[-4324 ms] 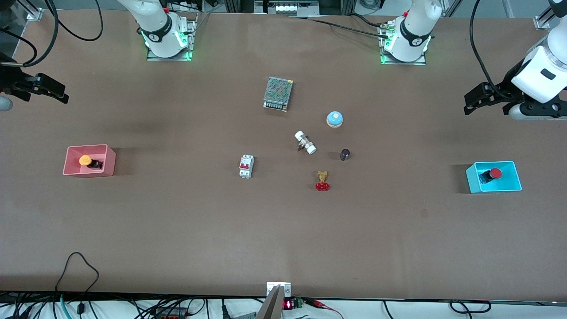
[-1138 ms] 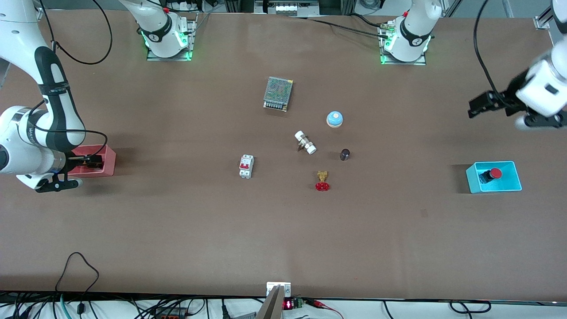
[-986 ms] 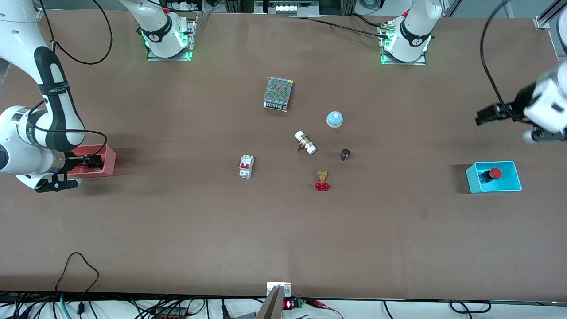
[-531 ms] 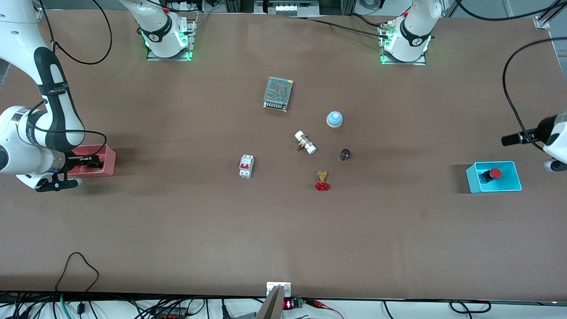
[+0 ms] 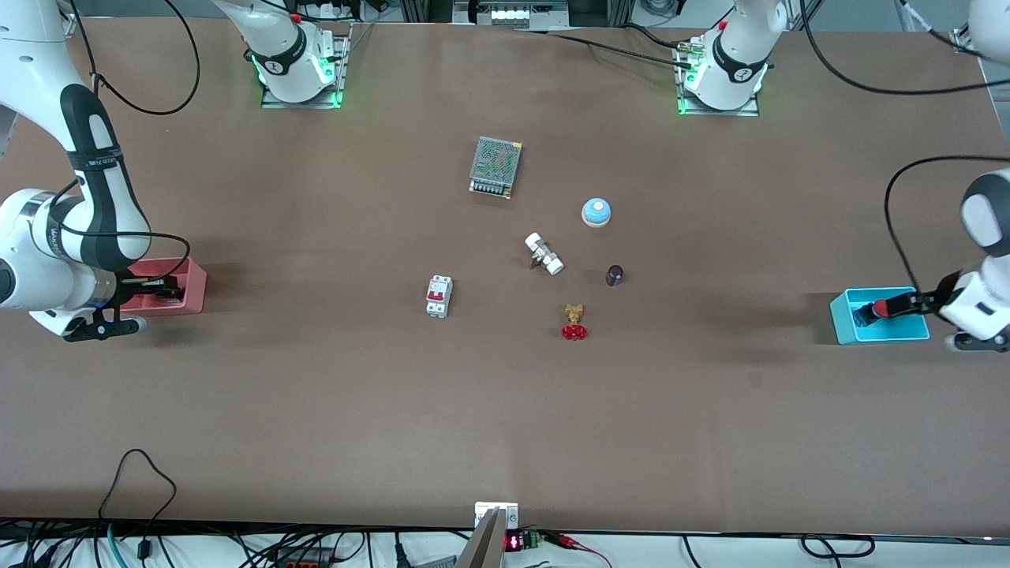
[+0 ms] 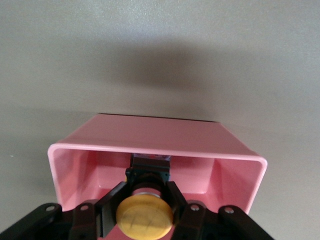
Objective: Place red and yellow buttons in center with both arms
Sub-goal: 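Grasp the yellow button with the right gripper while the left gripper reaches the cyan box, then carry the yellow button toward the breaker while the left gripper lifts the red button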
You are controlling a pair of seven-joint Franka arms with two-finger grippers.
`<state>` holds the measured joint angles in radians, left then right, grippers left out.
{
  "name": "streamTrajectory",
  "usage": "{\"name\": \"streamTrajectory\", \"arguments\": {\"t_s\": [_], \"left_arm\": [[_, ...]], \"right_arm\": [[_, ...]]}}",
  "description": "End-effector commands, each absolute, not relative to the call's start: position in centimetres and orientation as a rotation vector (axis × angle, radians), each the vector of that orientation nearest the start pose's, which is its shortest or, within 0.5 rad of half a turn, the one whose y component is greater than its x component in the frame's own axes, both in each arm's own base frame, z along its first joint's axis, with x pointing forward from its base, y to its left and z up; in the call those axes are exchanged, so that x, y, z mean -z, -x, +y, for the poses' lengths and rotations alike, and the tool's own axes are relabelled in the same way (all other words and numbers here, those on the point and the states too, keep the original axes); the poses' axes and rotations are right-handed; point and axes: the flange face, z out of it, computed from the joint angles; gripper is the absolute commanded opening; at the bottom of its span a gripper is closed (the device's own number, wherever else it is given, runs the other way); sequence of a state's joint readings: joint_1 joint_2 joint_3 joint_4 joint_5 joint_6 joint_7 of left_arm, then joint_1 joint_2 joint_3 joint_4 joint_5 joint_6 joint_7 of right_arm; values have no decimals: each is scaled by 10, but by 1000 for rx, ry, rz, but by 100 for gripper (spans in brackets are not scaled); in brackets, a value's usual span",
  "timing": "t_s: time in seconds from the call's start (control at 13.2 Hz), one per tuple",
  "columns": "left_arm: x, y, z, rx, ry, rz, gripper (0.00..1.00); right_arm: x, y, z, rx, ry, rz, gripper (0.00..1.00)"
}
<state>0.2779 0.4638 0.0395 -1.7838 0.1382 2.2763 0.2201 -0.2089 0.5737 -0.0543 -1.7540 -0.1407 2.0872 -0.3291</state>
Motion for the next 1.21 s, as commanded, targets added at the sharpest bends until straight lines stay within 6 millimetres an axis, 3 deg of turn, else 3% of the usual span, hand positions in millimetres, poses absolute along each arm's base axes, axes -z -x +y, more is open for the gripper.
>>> {"name": "streamTrajectory", "arguments": {"t_s": [0.0, 0.23, 0.38, 0.53, 0.68, 0.76, 0.83, 0.91, 0.99, 1.14], "left_arm": [[-266, -610, 228, 98, 3012, 141, 100], [-237, -599, 239, 89, 3083, 117, 100], [-223, -597, 242, 98, 3142, 83, 100], [-218, -597, 239, 98, 3155, 76, 100], [-203, -597, 242, 147, 3152, 62, 98], [-196, -596, 240, 155, 3155, 54, 90], [-194, -595, 240, 146, 3158, 19, 79], [-194, -594, 237, 131, 3161, 12, 55], [-194, -592, 237, 109, 3165, 11, 45], [-193, -588, 236, 39, 3179, 1, 37]], "right_arm": [[-227, -614, -172, -448, 3166, -275, 28], [-233, -615, -171, -443, 3168, -278, 28], [-260, -613, -171, -474, 3151, -273, 28], [-310, -614, -171, -477, 3144, -270, 28], [-365, -622, -158, -380, 3175, -293, 29], [-387, -627, -141, -331, 3181, -312, 29], [-408, -634, -109, -263, 3164, -356, 30], [-417, -636, -82, -249, 3143, -396, 29], [-418, -637, -64, -249, 3130, -373, 30], [-411, -635, -19, -319, 3119, -346, 29]]}}
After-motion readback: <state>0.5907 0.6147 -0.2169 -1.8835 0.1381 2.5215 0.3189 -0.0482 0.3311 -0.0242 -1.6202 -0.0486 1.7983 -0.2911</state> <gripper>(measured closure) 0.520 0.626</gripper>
